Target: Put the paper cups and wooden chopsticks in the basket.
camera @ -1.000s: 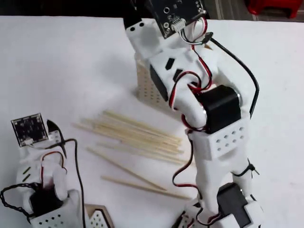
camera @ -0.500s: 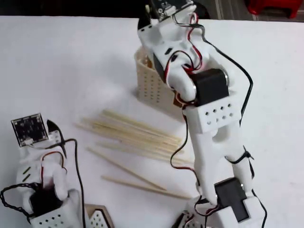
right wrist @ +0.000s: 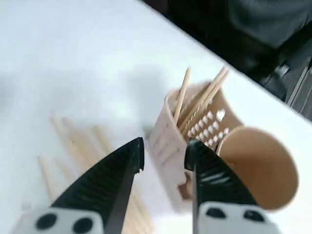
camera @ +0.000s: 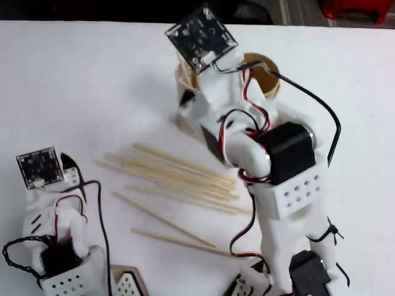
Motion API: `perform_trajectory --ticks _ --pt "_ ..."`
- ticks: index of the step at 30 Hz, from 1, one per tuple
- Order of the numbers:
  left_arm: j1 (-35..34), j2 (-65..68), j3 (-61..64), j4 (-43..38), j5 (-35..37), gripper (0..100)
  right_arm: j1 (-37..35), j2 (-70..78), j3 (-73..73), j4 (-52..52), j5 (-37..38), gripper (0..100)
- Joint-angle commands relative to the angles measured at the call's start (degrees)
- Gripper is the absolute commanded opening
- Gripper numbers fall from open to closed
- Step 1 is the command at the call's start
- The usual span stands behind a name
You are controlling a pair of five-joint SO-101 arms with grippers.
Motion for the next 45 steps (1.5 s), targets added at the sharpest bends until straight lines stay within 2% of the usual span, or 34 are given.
perform_trajectory --ticks 1,6,13,17,22,26,30,32,39,45 --pt "0.75 -0.84 -3.34 -1.32 -2.90 11 0.48 -2.15 1.76 3.91 -0.18 14.1" --pt "6.81 -0.84 -10.99 6.51 -9.67 11 4.53 -8.66 16.00 1.80 -0.09 14.1" --pt "15.08 1.01 -21.10 13.54 -20.57 11 12.62 -23.60 36.31 -5.23 -0.09 14.1" --pt "18.15 12.97 -28.84 16.97 -27.16 11 16.22 -31.43 48.09 -9.19 -0.53 14.2" --pt "28.00 31.60 -40.79 25.23 -40.70 11 24.04 -42.15 61.80 -17.19 -4.92 14.3" --pt "34.42 43.38 -47.21 29.54 -47.47 11 28.44 -49.80 69.36 -22.20 -6.68 14.4" --pt "39.60 54.11 -49.05 29.10 -53.19 12 34.42 -54.64 73.05 -25.19 -6.51 14.4" --pt "42.42 59.03 -49.05 29.01 -55.12 15 36.62 -55.60 75.16 -26.77 -6.51 14.4" --pt "50.77 70.73 -48.53 22.59 -55.03 18 41.63 -55.96 82.81 -35.30 -7.03 14.2" --pt "55.87 82.51 -48.97 16.70 -53.54 18 41.98 -56.13 83.43 -35.65 -7.03 14.2"
